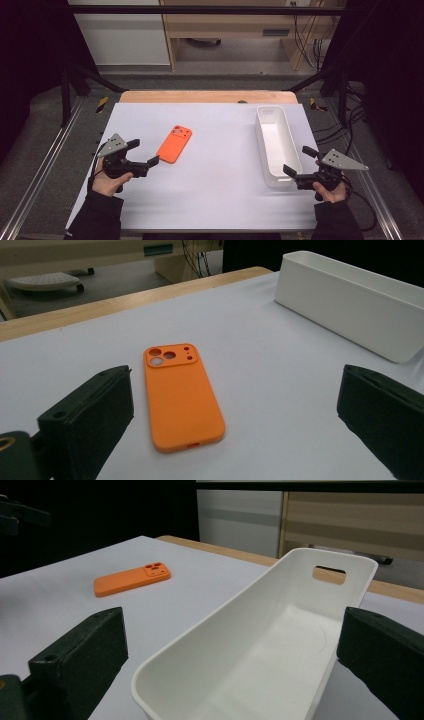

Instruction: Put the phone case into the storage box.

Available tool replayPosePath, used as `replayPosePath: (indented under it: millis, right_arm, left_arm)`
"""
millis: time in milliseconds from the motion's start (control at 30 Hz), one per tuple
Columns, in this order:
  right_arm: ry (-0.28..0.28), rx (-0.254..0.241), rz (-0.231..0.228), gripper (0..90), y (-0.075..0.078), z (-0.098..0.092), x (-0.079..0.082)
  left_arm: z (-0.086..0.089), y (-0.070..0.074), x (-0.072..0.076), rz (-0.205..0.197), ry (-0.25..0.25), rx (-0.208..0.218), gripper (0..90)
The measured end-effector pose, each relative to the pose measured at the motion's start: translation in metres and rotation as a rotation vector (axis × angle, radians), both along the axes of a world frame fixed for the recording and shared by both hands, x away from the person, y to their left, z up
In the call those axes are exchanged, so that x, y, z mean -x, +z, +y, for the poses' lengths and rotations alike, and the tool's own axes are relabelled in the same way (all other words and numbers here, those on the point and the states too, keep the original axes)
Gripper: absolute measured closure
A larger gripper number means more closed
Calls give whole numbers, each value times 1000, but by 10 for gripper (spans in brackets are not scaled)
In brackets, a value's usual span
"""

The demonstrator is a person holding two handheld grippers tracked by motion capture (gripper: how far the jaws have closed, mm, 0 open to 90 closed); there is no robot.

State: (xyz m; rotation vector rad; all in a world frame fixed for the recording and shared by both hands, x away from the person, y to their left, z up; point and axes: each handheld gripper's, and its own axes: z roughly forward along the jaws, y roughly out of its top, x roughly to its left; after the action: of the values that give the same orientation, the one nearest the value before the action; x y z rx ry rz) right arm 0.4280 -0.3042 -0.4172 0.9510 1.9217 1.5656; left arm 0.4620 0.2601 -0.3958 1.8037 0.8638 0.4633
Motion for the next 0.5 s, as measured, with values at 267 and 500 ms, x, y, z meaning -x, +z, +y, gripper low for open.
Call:
replayPosePath:
  millis: [267, 500]
  right_arm:
    - [0, -1, 2, 4, 0, 0, 0]
    - [-3, -7, 0, 4, 0, -1, 1]
  left_arm:
    - [-13, 3, -11, 13, 4, -48, 9]
    - [-24, 3, -22, 32, 3, -91, 9]
